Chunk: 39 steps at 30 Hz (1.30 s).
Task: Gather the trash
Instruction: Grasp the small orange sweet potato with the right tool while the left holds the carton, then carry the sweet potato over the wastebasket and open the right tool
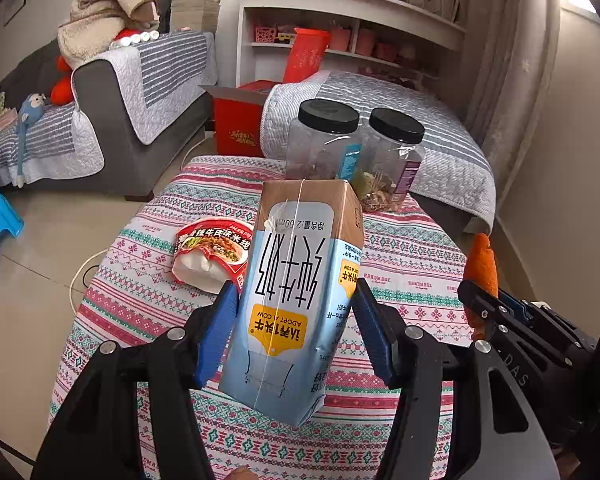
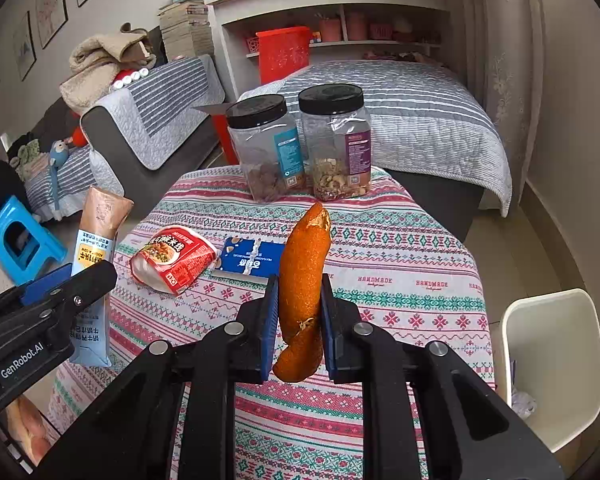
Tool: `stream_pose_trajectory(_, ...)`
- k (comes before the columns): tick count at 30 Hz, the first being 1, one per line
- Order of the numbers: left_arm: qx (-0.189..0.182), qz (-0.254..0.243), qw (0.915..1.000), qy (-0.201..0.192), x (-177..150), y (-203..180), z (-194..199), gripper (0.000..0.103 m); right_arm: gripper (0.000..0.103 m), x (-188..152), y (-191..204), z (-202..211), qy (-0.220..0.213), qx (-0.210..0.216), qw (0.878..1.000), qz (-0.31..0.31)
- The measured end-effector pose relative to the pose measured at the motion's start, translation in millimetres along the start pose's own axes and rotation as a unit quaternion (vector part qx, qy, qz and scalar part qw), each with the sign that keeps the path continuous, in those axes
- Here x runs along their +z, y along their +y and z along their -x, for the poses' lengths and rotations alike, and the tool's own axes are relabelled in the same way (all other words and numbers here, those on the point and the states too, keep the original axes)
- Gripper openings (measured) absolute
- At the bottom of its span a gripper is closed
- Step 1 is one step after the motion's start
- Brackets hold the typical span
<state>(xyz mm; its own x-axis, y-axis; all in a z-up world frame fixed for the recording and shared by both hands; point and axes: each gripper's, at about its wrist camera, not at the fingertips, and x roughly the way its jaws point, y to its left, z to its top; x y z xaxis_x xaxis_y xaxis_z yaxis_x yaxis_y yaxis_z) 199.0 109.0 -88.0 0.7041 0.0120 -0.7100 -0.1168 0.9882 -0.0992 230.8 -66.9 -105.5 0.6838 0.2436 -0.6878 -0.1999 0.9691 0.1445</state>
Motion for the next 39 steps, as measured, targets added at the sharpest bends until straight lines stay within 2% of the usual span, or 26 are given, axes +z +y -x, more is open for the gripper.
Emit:
stream_pose_trajectory(12,-0.015,-0.027,0.9993,-0.022,-1,-45,7,0.058,0.018,-1,-36,38,-0.041,-0.040,0.998,-0.008)
stream_pose_trajectory(30,-0.051,-0.069,0.9954,-0.042,-9,-116,17,0.058,0.019,-9,-94,76,-0.060,-0.092,0.993,-0.033)
stream_pose_trajectory(39,-0.071,-0.095,0.9923,-0.037,-18,-155,16,0.058,0.020,-21,-144,94,-0.054,-0.135,0.987,-0.064)
